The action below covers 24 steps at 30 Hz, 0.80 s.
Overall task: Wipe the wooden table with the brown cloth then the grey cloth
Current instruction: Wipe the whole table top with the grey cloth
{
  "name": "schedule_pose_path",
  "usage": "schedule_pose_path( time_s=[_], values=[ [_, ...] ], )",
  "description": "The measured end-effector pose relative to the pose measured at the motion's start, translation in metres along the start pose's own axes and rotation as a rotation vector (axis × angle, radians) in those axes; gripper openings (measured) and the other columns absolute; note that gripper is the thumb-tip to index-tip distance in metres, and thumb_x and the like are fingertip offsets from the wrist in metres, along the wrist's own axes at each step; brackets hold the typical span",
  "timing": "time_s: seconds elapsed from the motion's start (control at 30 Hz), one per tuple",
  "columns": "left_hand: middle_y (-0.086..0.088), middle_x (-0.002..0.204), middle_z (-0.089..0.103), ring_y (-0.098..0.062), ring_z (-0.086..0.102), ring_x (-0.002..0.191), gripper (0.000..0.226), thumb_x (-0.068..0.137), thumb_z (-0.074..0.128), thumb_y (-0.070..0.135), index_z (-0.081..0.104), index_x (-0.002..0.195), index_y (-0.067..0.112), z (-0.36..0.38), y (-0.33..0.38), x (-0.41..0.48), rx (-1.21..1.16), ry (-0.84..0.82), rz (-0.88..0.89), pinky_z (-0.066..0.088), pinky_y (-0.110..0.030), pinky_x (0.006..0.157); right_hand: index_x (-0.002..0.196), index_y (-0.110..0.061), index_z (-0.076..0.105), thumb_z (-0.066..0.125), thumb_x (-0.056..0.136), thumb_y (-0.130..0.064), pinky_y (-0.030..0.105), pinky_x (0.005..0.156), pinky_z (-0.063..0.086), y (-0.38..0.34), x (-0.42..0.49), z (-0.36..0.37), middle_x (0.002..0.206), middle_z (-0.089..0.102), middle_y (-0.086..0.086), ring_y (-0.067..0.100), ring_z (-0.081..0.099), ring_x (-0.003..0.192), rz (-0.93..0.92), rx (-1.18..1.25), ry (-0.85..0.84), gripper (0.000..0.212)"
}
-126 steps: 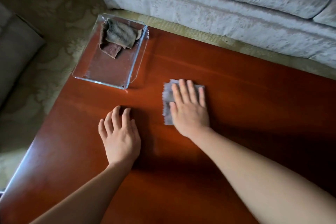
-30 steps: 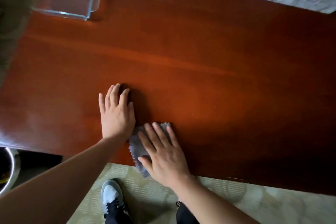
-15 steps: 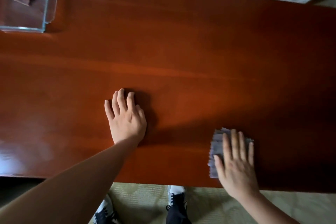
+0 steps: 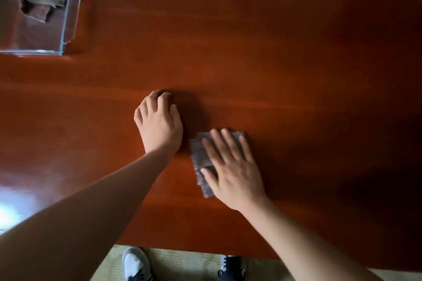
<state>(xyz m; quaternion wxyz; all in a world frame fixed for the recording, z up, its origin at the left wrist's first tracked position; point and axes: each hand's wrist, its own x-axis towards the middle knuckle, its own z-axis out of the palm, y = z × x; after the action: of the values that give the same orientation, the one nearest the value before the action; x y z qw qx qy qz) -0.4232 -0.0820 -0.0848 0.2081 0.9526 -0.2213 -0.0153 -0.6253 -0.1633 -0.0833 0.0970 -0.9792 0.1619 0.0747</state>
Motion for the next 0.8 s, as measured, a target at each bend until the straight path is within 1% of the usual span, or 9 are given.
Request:
schedule_pose_path(
  time_s=[0.1, 0.17, 0.23, 0.3, 0.4, 0.5, 0.63, 0.7, 0.8],
  values=[
    [-0.006, 0.153, 0.047, -0.029, 0.036, 0.147, 0.039, 0.104, 0.042, 0.033, 0.056, 0.138, 0.02, 0.019, 0.022, 0.015, 0.061, -0.012, 0.01, 0.021, -0.053, 0.123, 0.165, -0.019, 0.03, 0.035, 0.105, -0.057, 0.058, 0.128, 0.015, 0.068, -0.014, -0.006, 0.174, 0.017, 0.008, 0.03, 0.013, 0.161, 0.141, -0.053, 0.01, 0.071],
    [-0.008, 0.157, 0.043, -0.029, 0.032, 0.15, 0.041, 0.105, 0.041, 0.034, 0.051, 0.142, 0.021, 0.027, 0.028, 0.017, 0.119, -0.012, -0.007, 0.018, -0.054, 0.125, 0.164, -0.016, 0.03, 0.028, 0.106, -0.057, 0.059, 0.127, 0.017, 0.114, -0.031, -0.011, 0.174, 0.017, 0.01, 0.032, 0.015, 0.161, 0.256, -0.078, -0.002, 0.072],
    [-0.008, 0.159, 0.041, -0.029, 0.031, 0.151, 0.041, 0.106, 0.04, 0.033, 0.049, 0.144, 0.02, 0.03, 0.028, 0.016, 0.162, -0.003, -0.013, 0.017, -0.054, 0.125, 0.165, -0.013, 0.028, 0.022, 0.106, -0.057, 0.061, 0.126, 0.019, 0.145, -0.044, -0.017, 0.173, 0.02, 0.013, 0.035, 0.019, 0.16, 0.335, -0.09, -0.022, 0.073],
    [-0.008, 0.158, 0.041, -0.029, 0.031, 0.151, 0.04, 0.106, 0.04, 0.033, 0.049, 0.143, 0.02, 0.03, 0.028, 0.015, 0.168, -0.005, -0.015, 0.018, -0.055, 0.125, 0.164, -0.011, 0.028, 0.024, 0.106, -0.055, 0.063, 0.125, 0.019, 0.152, -0.048, -0.019, 0.171, 0.023, 0.016, 0.037, 0.021, 0.159, 0.379, -0.101, -0.032, 0.073],
    [-0.008, 0.158, 0.041, -0.029, 0.031, 0.151, 0.039, 0.106, 0.04, 0.031, 0.049, 0.142, 0.02, 0.03, 0.028, 0.016, 0.184, -0.002, -0.011, 0.018, -0.054, 0.125, 0.163, -0.007, 0.031, 0.028, 0.104, -0.052, 0.065, 0.125, 0.017, 0.132, -0.035, -0.018, 0.17, 0.023, 0.021, 0.041, 0.021, 0.158, 0.43, -0.1, -0.008, 0.074],
    [-0.009, 0.158, 0.041, -0.029, 0.031, 0.151, 0.039, 0.106, 0.041, 0.03, 0.049, 0.143, 0.02, 0.029, 0.027, 0.016, 0.186, -0.015, -0.022, 0.017, -0.053, 0.126, 0.163, -0.009, 0.03, 0.031, 0.104, -0.052, 0.064, 0.126, 0.016, 0.096, 0.0, -0.017, 0.171, 0.02, 0.02, 0.039, 0.016, 0.16, 0.348, -0.08, 0.001, 0.073],
    [-0.008, 0.158, 0.041, -0.029, 0.031, 0.151, 0.038, 0.106, 0.043, 0.027, 0.05, 0.142, 0.02, 0.027, 0.028, 0.016, 0.186, -0.009, -0.023, 0.018, -0.053, 0.126, 0.165, -0.017, 0.027, 0.031, 0.106, -0.051, 0.062, 0.126, 0.012, 0.049, 0.07, -0.02, 0.174, 0.017, 0.011, 0.032, 0.01, 0.161, 0.226, -0.027, 0.043, 0.068],
    [-0.007, 0.158, 0.042, -0.029, 0.032, 0.151, 0.038, 0.106, 0.044, 0.026, 0.051, 0.142, 0.019, 0.027, 0.029, 0.016, 0.184, 0.0, -0.021, 0.019, -0.053, 0.125, 0.165, -0.019, 0.027, 0.032, 0.109, -0.05, 0.061, 0.126, 0.012, 0.043, 0.096, -0.021, 0.174, 0.017, 0.009, 0.03, 0.01, 0.162, 0.166, -0.019, 0.082, 0.065],
    [-0.007, 0.157, 0.042, -0.029, 0.032, 0.151, 0.038, 0.105, 0.042, 0.026, 0.05, 0.142, 0.02, 0.025, 0.03, 0.016, 0.177, -0.002, -0.022, 0.019, -0.053, 0.125, 0.165, -0.021, 0.03, 0.035, 0.11, -0.049, 0.058, 0.127, 0.015, 0.061, 0.104, -0.021, 0.174, 0.02, 0.005, 0.026, 0.013, 0.162, 0.063, -0.019, 0.114, 0.062]
  ],
)
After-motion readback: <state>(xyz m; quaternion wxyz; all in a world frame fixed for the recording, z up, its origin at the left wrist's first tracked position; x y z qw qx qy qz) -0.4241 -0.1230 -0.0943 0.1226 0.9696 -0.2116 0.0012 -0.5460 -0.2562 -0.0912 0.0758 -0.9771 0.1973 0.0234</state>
